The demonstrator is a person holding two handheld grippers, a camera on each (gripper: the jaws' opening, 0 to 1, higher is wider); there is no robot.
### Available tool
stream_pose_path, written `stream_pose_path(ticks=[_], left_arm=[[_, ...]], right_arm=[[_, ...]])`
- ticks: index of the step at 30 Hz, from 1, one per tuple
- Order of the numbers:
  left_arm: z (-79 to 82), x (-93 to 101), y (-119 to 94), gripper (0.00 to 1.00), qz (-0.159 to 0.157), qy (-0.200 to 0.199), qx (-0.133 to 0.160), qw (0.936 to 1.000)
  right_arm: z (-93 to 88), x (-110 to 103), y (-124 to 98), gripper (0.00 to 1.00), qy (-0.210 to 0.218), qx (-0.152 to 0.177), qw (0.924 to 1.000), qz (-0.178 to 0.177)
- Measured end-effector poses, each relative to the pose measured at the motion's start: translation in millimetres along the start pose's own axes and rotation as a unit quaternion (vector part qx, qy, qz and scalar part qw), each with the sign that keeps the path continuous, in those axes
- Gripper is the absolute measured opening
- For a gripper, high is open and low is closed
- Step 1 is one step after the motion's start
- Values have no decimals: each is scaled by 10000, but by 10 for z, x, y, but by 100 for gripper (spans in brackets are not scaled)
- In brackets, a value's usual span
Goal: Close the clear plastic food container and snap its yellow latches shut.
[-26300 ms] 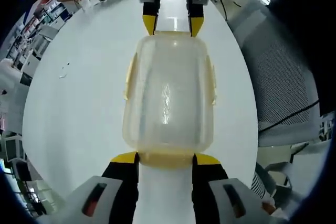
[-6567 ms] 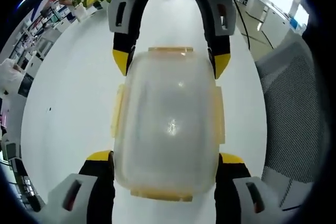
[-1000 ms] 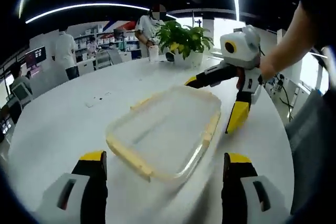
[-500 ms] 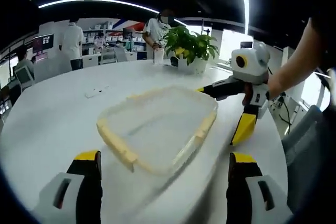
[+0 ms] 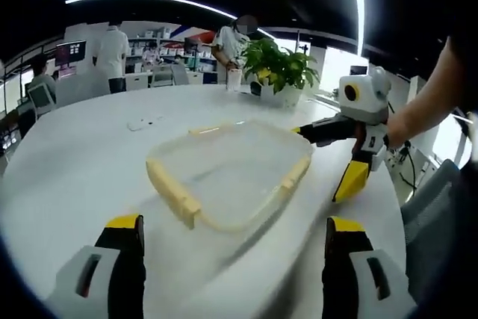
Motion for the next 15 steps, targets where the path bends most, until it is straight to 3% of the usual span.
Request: stream_pose_path(ticks=[15], left_arm=[[-79, -41, -225, 96, 218, -365, 146, 9990]], right_arm=[[-69, 23, -224, 98, 217, -4, 9993, -300]])
Point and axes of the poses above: the point that each gripper's makers call its tool centre point, and the gripper's own axes: y roughly forward along the fingers, x roughly to its right, z roughly out of its top, the point moved 5 cm from there along -y, roughly backward along the fingers, and after that the axes turned 12 degrees about -y, right-handed, at the moved point
